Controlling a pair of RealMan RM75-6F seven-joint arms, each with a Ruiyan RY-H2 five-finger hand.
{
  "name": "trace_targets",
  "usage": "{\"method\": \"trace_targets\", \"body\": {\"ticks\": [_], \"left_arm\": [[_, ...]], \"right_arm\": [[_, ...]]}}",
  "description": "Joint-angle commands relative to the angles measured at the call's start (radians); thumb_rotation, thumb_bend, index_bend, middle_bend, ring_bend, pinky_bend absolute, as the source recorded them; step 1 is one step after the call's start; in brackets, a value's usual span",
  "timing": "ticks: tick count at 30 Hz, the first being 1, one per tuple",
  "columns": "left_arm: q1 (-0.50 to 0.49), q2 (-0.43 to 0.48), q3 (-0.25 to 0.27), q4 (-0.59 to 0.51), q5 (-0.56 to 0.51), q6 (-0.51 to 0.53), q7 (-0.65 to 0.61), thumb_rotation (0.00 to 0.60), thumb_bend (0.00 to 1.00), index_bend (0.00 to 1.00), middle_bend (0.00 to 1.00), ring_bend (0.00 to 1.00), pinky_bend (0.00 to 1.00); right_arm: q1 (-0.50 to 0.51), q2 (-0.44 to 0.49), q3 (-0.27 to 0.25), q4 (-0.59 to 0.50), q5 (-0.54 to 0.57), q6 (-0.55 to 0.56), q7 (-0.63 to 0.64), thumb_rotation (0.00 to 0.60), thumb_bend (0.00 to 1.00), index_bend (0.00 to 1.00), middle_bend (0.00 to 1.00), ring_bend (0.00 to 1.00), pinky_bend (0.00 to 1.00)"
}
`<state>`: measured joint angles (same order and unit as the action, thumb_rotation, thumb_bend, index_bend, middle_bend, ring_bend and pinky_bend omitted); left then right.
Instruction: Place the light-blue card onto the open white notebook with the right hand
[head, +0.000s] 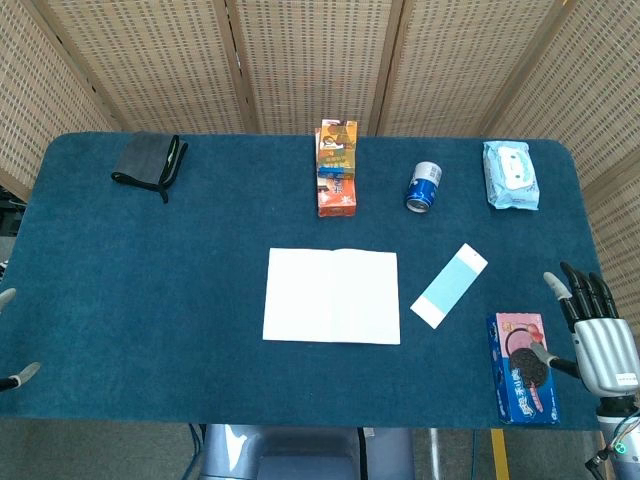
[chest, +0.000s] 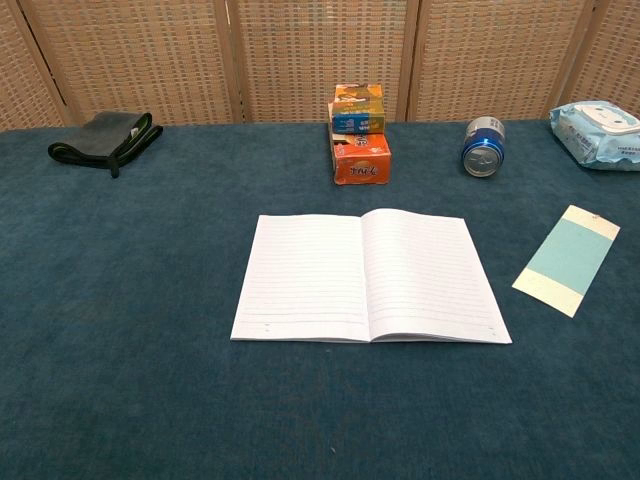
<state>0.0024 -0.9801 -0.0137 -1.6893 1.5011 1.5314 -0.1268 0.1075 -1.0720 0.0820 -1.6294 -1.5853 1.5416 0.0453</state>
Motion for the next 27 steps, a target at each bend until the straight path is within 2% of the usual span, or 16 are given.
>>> {"method": "trace_targets", "body": {"ticks": [1,12,21,27], "left_arm": [[0.0,-0.001,0.0,0.0,0.0,0.0,0.001,0.6,0.0,0.0,0.0,0.0,0.0],[-0.006,0.004,-0.008,-0.004,-0.018,-0.012,-0.004,0.6,0.0,0.0,0.0,0.0,0.0],[-0.019,0.007,-0.027,-0.014,-0.06,-0.038,0.006,0.6,0.0,0.0,0.0,0.0,0.0],[-0.04,0.002,-0.034,-0.026,-0.087,-0.076,0.043,0.6,0.0,0.0,0.0,0.0,0.0]], "right_arm": [[0.0,0.0,0.0,0.0,0.001,-0.001,0.0,0.6,0.0,0.0,0.0,0.0,0.0],[0.03,0.007,-0.002,-0.005,-0.005,-0.05,0.009,0.6,0.0,0.0,0.0,0.0,0.0],[0.261,0.03,0.024,-0.006,-0.088,-0.328,0.043,0.6,0.0,0.0,0.0,0.0,0.0],[0.394,-0.043,0.008,0.099,-0.135,-0.485,0.082,0.6,0.0,0.0,0.0,0.0,0.0]]}}
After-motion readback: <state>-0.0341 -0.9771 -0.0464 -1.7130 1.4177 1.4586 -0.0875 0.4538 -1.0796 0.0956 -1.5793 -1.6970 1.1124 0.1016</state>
